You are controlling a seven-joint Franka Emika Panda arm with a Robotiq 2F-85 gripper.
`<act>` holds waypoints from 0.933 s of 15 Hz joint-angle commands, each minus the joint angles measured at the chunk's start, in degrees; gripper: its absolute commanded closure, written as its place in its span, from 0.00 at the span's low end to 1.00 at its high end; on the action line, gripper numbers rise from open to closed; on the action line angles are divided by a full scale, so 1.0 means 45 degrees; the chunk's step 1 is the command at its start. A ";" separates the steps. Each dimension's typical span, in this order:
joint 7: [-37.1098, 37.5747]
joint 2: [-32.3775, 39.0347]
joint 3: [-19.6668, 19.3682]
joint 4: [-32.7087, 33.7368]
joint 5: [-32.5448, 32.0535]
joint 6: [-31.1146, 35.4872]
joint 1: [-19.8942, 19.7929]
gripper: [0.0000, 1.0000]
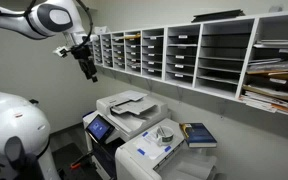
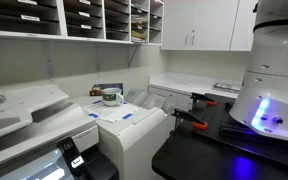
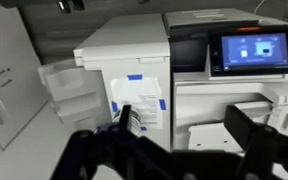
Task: Remove the red marker from the white and green mug
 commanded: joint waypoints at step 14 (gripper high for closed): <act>-0.1892 0.6807 -0.1647 0.0974 -0.1426 0.5453 -0.1894 0.00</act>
